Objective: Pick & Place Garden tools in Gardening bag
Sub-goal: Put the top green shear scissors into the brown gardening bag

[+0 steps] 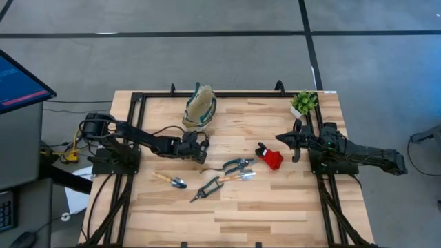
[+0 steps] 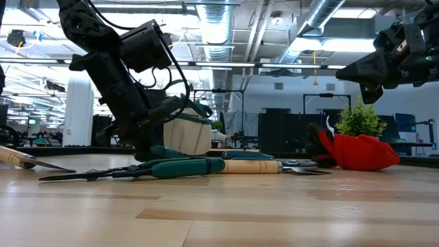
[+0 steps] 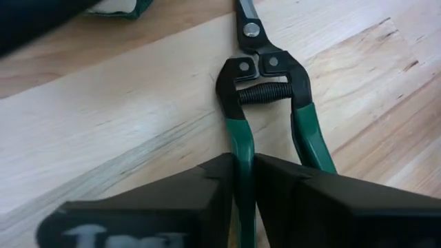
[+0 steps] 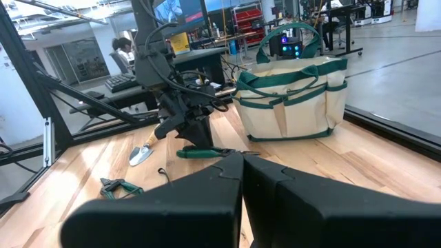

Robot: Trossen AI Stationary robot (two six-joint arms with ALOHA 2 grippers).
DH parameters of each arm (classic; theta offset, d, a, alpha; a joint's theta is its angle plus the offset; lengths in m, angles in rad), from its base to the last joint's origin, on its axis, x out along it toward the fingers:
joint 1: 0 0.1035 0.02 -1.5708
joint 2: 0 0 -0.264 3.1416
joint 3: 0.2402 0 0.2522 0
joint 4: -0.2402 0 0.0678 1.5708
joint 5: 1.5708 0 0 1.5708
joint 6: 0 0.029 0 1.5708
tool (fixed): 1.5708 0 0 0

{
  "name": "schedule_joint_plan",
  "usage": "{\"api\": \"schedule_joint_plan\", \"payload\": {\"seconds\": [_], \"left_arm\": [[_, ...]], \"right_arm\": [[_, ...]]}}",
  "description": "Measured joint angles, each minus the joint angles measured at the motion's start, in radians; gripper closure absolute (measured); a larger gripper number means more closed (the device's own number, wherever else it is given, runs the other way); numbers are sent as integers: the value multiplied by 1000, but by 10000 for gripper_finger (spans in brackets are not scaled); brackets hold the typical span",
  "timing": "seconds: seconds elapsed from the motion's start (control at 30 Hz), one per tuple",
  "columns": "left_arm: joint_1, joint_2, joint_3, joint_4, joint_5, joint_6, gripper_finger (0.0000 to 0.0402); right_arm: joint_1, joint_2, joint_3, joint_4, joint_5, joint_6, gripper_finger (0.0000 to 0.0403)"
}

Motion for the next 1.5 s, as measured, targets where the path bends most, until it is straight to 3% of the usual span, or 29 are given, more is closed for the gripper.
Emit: {"api": "schedule_joint_plan", "payload": {"seconds": [0.6, 0.77, 1.1, 1.3, 1.5], "left_arm": [[-14, -17, -1, -5, -17, 17, 379], [-47, -83, -6, -34, 29, 66, 384], [-149, -273, -3, -27, 5, 71, 386], [-152, -376, 20, -24, -86, 159, 386], [-73, -409, 147, -16, -237, 420, 387]], "right_arm": [[0, 0, 0, 0, 0, 26, 403], [0, 0, 0, 0, 0, 26, 403], [0, 0, 0, 0, 0, 26, 403], [0, 0, 0, 0, 0, 26, 403], [0, 0, 0, 0, 2, 26, 403]]}}
